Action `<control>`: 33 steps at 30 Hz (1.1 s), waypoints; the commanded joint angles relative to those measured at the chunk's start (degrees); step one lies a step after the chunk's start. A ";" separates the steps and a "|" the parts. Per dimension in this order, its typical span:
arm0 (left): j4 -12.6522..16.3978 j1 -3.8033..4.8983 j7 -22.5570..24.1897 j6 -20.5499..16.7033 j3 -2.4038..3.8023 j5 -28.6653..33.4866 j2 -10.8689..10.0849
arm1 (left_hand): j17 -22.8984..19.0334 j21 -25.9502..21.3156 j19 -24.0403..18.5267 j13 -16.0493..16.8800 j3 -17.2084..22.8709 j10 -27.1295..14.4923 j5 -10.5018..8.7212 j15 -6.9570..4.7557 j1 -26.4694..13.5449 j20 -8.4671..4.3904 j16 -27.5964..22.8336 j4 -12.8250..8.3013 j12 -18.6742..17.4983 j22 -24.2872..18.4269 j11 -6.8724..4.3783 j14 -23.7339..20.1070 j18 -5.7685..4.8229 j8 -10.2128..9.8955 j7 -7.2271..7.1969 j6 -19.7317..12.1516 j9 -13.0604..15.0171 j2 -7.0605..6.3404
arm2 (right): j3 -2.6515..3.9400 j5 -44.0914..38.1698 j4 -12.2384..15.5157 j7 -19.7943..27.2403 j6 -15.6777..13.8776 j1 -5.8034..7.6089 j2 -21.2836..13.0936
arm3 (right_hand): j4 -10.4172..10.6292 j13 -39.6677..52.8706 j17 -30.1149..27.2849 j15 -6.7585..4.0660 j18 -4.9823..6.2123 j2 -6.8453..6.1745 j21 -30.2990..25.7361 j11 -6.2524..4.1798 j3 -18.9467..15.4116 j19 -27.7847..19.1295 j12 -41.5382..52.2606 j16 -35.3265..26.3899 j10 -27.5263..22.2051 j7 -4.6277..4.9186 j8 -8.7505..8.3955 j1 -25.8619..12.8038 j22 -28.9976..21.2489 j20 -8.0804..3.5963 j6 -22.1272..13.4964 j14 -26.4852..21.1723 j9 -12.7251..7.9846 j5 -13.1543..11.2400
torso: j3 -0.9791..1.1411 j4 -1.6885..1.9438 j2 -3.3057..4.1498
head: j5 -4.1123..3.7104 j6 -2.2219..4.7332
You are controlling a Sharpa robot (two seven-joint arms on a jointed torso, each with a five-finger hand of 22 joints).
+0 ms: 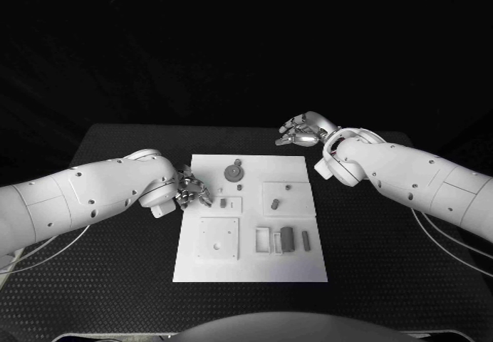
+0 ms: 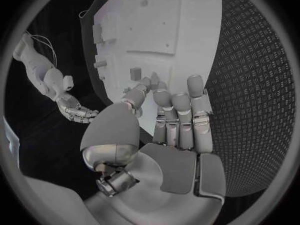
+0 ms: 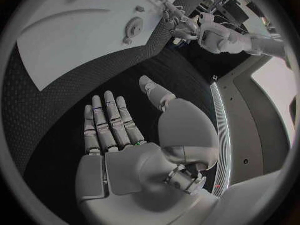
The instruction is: Assemble the parts on the task board
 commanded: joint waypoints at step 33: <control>0.14 -0.35 -0.04 1.21 -0.19 1.15 0.00 | -0.44 -0.44 -0.13 -0.47 -3.68 -0.33 0.29 -0.13 -5.24 -0.10 0.24 0.55 0.32 1.00 -0.11 -0.56 -0.37 0.27 0.07 0.06 -0.31 -4.26 | 0.02 -0.09 -0.17 0.27 0.59 -0.22 0.12 | 0.06 -0.05 -0.13 0.39 -0.94 0.07 -0.32 -0.06 -0.16 -0.20 -0.50 -0.35 0.57 2.80 0.34 -0.10 0.20 0.05 -0.41 -0.16 -0.11 -0.05 | -0.02 0.00 -0.01 | 0.01 -0.11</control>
